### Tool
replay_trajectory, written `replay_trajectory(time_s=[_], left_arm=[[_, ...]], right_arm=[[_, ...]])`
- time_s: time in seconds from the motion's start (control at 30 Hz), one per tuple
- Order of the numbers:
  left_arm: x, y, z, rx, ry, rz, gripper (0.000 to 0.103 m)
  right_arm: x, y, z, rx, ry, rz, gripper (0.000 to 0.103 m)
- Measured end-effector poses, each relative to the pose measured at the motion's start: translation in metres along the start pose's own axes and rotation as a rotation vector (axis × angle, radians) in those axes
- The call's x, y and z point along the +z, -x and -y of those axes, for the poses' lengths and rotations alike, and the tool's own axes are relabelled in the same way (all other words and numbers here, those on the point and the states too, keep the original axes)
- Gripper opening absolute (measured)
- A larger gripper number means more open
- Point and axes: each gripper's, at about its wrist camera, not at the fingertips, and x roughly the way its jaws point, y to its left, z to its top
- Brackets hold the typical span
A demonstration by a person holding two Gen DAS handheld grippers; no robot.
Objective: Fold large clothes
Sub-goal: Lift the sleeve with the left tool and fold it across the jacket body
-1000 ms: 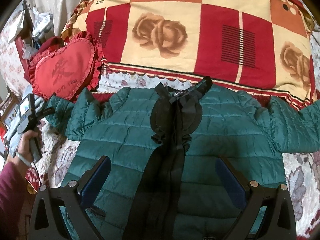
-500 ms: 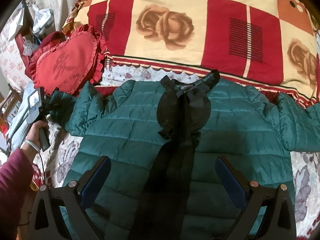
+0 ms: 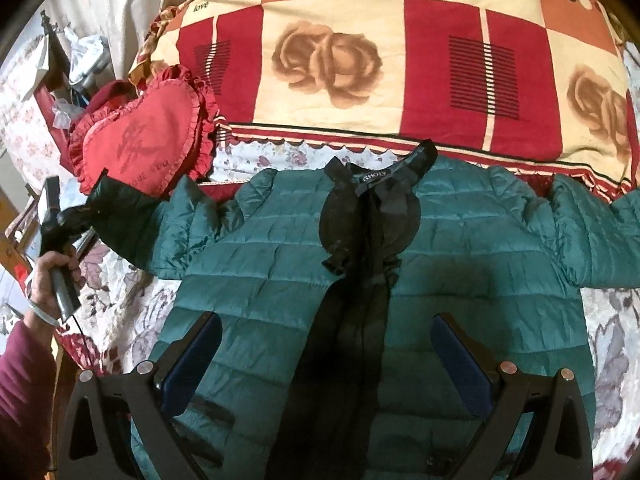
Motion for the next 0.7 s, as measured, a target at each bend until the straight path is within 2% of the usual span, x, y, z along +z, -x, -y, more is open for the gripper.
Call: replay_trajectory(time_s=[0.27, 0.53, 0.7], left_arm=[[-0.009, 0.078, 0.066, -0.146, -0.104, 0.003, 0.013], [-0.030, 0.131, 0.158, -0.318, -0.238, -0.010, 0.013], [-0.049, 0.149, 0.221, -0.430, -0.304, -0.029, 0.013]], right_arm=[[-0.003, 0.027, 0.013, -0.004, -0.028, 0.040, 0.103], [-0.007, 0.048, 0.044, -0.010, -0.128, 0.077, 0.103], [-0.009, 0.053, 0.047, -0.012, -0.121, 0.085, 0.103]])
